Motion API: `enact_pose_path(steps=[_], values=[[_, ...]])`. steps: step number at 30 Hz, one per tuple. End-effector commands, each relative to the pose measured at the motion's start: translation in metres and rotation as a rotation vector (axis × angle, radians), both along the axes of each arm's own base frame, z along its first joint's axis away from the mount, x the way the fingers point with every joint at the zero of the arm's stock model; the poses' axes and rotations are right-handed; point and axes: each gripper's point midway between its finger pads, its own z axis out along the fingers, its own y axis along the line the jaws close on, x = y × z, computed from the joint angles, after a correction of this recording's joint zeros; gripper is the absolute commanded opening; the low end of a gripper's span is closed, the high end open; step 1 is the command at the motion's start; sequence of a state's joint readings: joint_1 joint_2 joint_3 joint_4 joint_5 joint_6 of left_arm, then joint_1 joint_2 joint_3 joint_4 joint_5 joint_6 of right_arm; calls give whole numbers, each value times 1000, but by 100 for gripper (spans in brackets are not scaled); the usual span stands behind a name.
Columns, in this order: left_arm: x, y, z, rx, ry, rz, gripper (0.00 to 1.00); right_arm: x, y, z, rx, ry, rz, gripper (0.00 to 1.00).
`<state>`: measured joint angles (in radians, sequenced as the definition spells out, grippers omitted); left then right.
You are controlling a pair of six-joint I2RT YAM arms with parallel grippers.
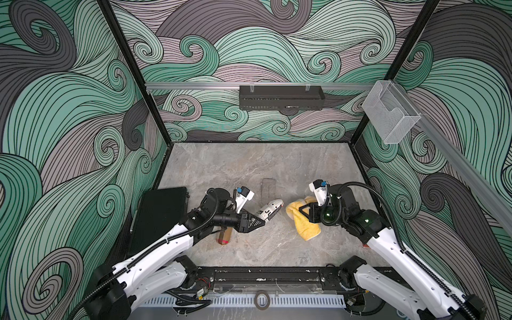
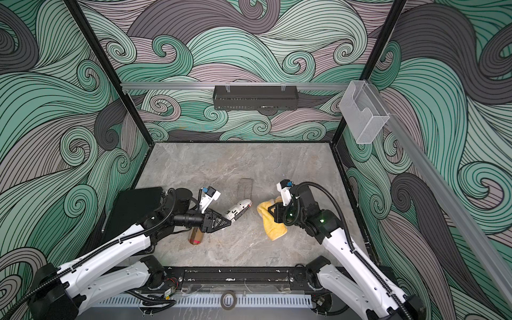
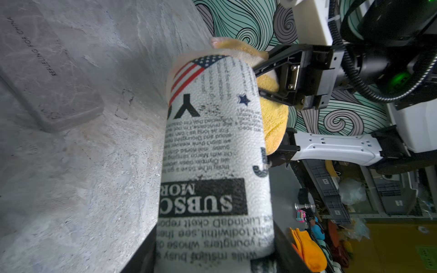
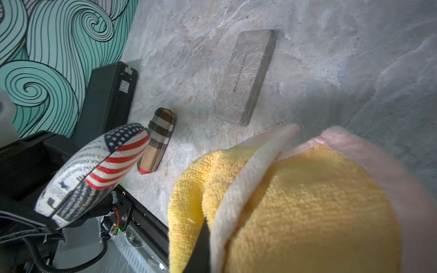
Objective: Wipe the eyeglass case
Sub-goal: Wipe the dirt from the eyeglass case.
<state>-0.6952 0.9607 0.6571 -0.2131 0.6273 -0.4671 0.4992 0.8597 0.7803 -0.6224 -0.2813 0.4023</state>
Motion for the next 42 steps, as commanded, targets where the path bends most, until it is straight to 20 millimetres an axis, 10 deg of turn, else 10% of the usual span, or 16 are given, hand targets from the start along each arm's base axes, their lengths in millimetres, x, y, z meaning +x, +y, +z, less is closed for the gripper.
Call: enact_pose_path(steps=[1, 17, 42], values=[[6, 11, -10, 194, -101, 31, 41, 7, -10, 21, -64, -64, -6, 0], [33, 2, -35, 744, -647, 63, 44, 15, 46, 72, 42, -20, 284, 0], [35, -49, -20, 895, -1002, 46, 46, 25, 130, 16, 77, 240, 619, 0]])
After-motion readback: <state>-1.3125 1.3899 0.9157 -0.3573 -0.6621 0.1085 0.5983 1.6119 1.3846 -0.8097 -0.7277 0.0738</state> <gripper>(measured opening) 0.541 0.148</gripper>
